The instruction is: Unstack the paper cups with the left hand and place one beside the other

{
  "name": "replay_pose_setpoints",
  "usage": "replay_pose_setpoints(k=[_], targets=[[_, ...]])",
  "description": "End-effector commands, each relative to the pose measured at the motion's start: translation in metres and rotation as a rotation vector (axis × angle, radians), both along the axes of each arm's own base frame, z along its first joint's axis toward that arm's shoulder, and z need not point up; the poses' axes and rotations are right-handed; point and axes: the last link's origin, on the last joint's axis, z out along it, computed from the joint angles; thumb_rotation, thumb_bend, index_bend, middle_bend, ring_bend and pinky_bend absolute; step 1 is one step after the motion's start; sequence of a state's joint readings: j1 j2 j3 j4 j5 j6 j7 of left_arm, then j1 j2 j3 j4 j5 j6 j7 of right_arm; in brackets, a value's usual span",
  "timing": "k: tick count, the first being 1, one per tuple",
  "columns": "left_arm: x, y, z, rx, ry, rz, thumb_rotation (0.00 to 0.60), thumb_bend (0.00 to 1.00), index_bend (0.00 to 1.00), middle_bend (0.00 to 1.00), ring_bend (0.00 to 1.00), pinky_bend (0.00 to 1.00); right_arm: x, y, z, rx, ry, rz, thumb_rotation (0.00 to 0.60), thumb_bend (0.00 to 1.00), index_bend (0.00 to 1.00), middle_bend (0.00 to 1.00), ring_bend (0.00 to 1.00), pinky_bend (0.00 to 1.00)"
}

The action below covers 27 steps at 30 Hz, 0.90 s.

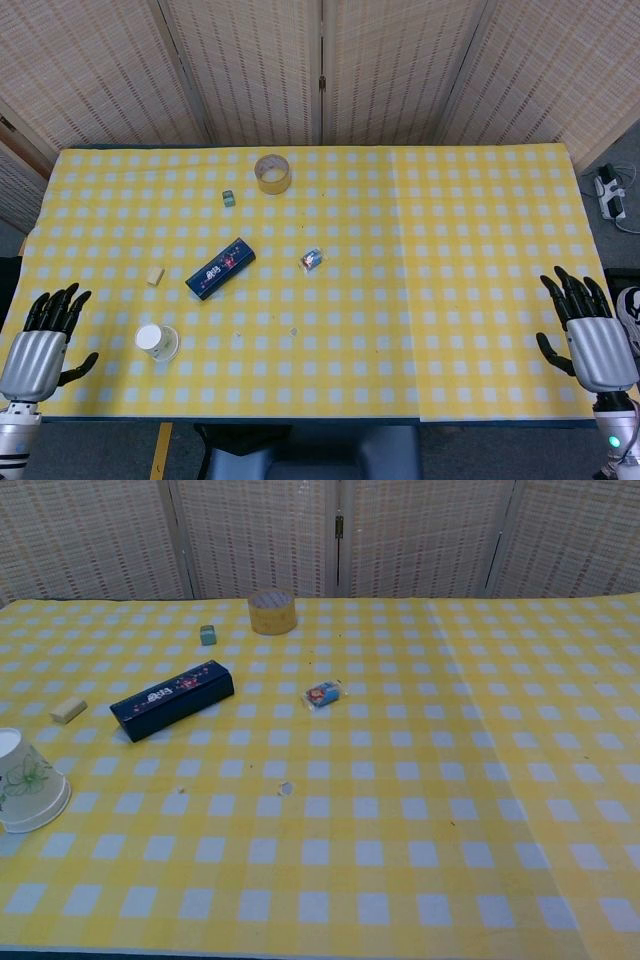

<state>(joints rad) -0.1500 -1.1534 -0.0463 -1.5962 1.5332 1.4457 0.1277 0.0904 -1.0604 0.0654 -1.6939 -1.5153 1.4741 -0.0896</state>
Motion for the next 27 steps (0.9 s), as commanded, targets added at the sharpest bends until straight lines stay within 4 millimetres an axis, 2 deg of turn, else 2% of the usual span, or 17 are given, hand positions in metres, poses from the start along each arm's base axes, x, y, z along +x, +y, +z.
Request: replay_pose_setpoints(k=[1,8,15,27], targets=[[0.012,0.007,-0.001,-0.043,0.002,-0.048,0.6,0.27,0.06,0.0,0.03,0.0,0.002,0.0,0.003,-0.009,0.003,0.005,0.6,0.41,0.0,0.0,0.08,0.0],[0.037,0.026,-0.01,-0.186,0.04,-0.14,0.6,0.28,0.12,0.01,0.03,0.0,0.004,0.0,0.007,-0.022,0.005,0.008,0.6,0.41,0.0,0.0,0.08,0.01],[0.05,0.035,-0.024,-0.307,0.117,-0.149,0.6,0.28,0.15,0.02,0.03,0.0,0.004,0.001,0.009,-0.026,-0.002,0.009,0.6,0.41,0.0,0.0,0.08,0.0],[0.047,0.043,-0.032,-0.384,0.161,-0.048,0.6,0.3,0.19,0.03,0.04,0.0,0.0,-0.001,0.007,-0.018,-0.01,0.002,0.6,0.4,0.0,0.0,0.08,0.01]])
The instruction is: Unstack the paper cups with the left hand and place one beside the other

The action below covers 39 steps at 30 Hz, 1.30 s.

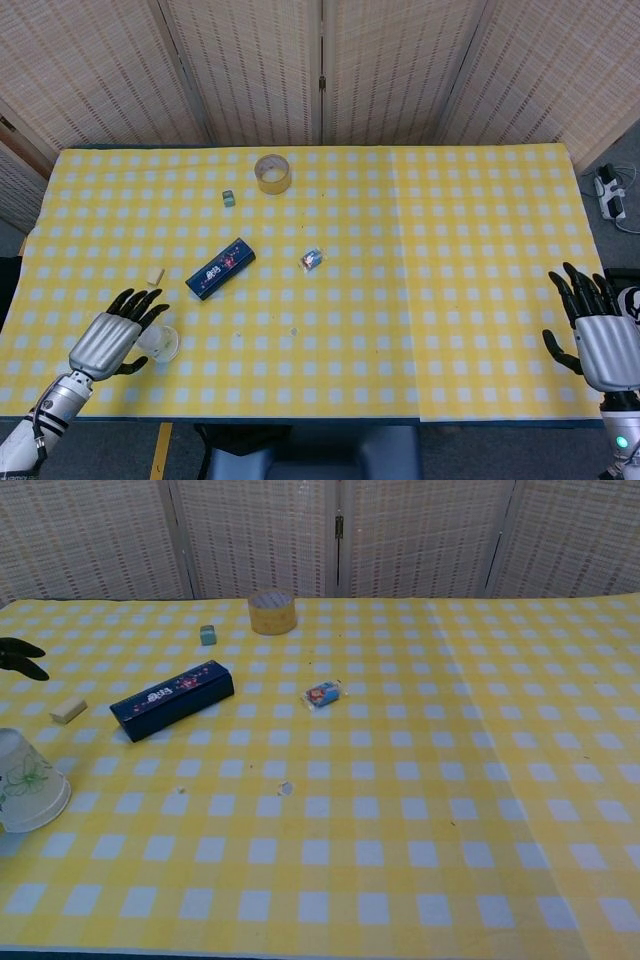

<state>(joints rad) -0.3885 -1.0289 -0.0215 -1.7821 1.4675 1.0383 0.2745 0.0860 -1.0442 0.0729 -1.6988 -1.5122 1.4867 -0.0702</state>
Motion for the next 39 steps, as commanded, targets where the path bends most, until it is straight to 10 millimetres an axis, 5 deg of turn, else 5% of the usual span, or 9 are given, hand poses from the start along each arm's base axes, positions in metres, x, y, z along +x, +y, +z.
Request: replay_pose_setpoints(k=[1,39], targets=[[-0.003,0.001,-0.002,-0.007,0.011,0.024,0.6,0.3,0.19,0.03,0.04,0.0,0.0,-0.001,0.0,0.002,-0.001,0.001,0.6,0.41,0.0,0.0,0.08,0.01],[-0.017,0.012,-0.014,-0.042,-0.005,0.104,0.6,0.4,0.31,0.07,0.06,0.01,-0.004,0.0,-0.002,0.004,-0.012,-0.01,0.6,0.41,0.0,0.0,0.08,0.01]])
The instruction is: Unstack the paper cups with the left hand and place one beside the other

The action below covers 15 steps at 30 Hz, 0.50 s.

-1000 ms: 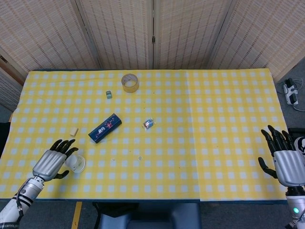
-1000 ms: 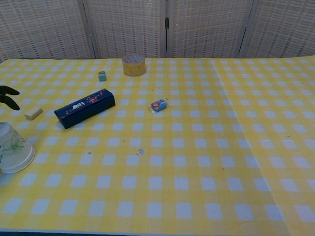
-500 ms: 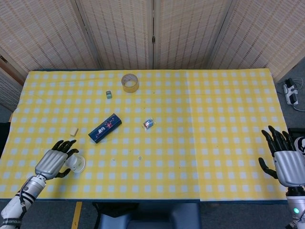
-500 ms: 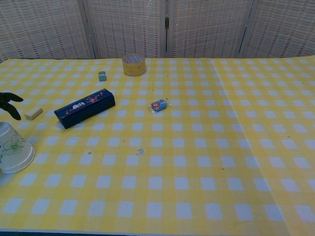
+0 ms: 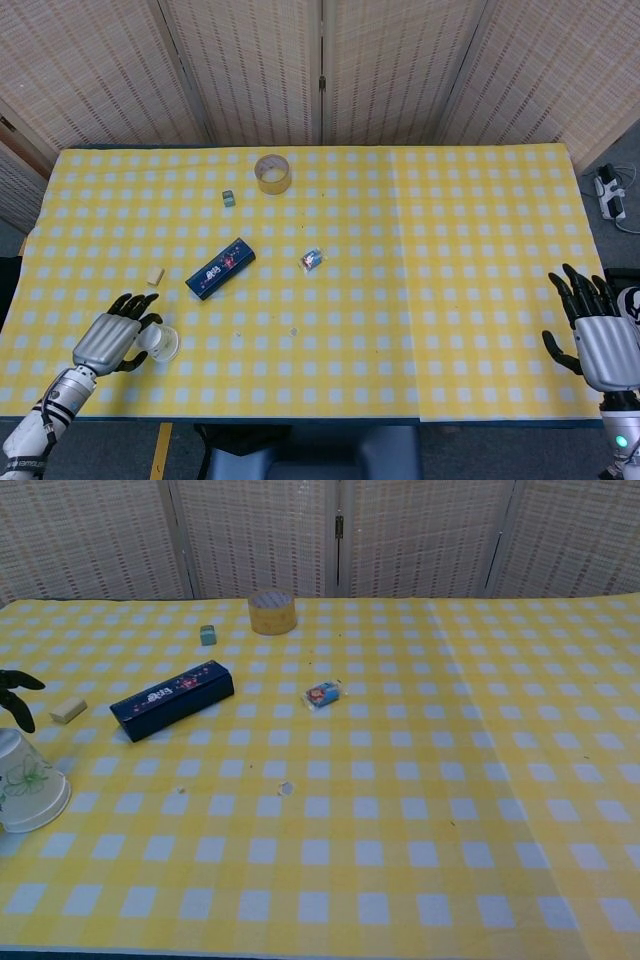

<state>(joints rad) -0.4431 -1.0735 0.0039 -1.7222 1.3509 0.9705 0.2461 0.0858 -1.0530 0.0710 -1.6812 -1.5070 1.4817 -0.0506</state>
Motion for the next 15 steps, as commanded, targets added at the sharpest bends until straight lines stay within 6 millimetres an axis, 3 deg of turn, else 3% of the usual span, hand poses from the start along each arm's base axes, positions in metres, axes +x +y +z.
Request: replay_pose_setpoints(k=[1,15], targets=[[0.0001,0.0004,-0.0004,0.002,-0.004,0.0,0.6,0.4,0.31,0.08,0.06,0.01,-0.0001,0.0,0.0,0.0,0.0,-0.001,0.6,0.41,0.0,0.0,0.08,0.01],[-0.0004,0.0024,0.0008,0.02,-0.001,-0.01,0.6,0.41,0.38,0.12,0.09,0.02,0.0007,-0.0005,-0.0003,0.002,-0.001,-0.001,0.6,0.4,0.0,0.0,0.08,0.01]])
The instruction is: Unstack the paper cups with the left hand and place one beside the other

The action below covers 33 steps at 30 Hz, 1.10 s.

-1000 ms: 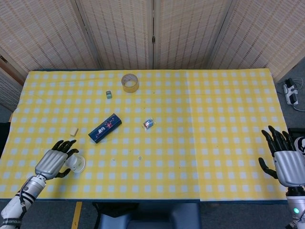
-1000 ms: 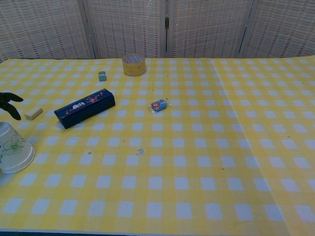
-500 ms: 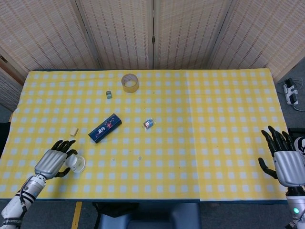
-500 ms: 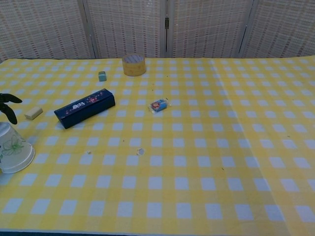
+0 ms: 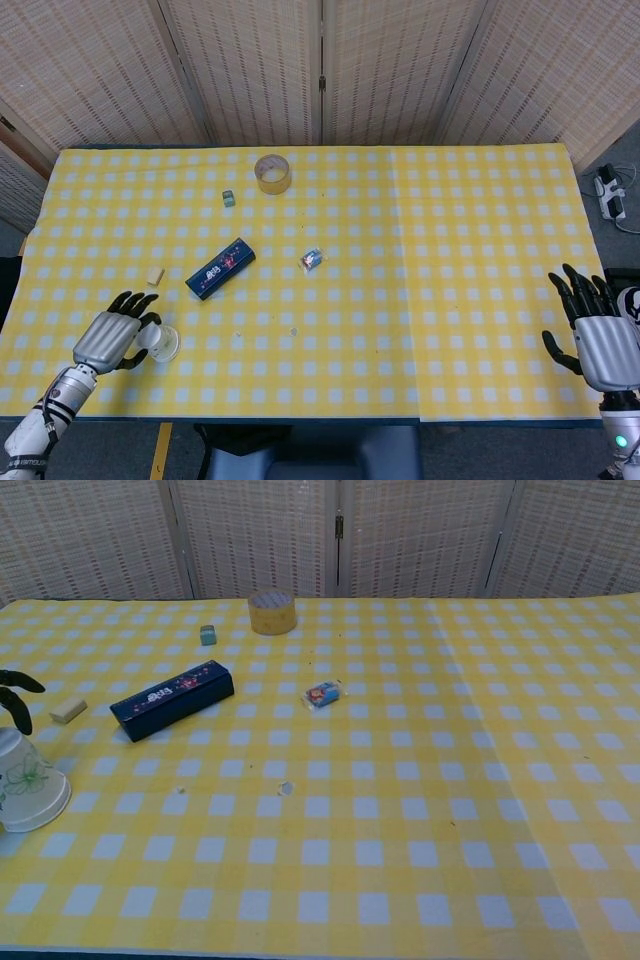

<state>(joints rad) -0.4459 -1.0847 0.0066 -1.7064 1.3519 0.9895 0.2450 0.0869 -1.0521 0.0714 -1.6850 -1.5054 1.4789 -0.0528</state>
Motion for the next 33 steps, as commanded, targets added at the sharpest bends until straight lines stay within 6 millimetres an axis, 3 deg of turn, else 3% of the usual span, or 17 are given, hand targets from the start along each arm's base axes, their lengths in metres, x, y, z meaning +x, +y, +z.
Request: replay_pose_setpoints(k=[1,14,23,28,33], targets=[[0.001,0.0,0.002,0.006,-0.001,-0.003,0.6,0.41,0.38,0.12,0.09,0.02,0.0,0.0,0.0,0.0,0.0,0.0,0.6,0.41,0.0,0.0,0.08,0.01],[0.023,0.004,0.03,0.072,-0.011,-0.058,0.6,0.41,0.39,0.13,0.09,0.02,0.002,-0.002,0.001,-0.004,0.002,0.005,0.6,0.41,0.0,0.0,0.08,0.01],[0.058,0.002,0.057,0.129,-0.064,-0.146,0.6,0.42,0.39,0.13,0.09,0.02,0.002,-0.001,0.002,-0.009,-0.001,0.002,0.6,0.4,0.0,0.0,0.08,0.01],[0.075,0.002,0.06,0.108,-0.097,-0.185,0.6,0.42,0.39,0.13,0.09,0.03,0.0,0.0,0.002,-0.01,-0.002,-0.001,0.6,0.41,0.0,0.0,0.08,0.01],[0.088,0.003,0.048,0.059,-0.102,-0.222,0.6,0.42,0.39,0.13,0.09,0.03,-0.001,0.0,0.002,-0.009,-0.005,-0.004,0.6,0.41,0.0,0.0,0.08,0.01]])
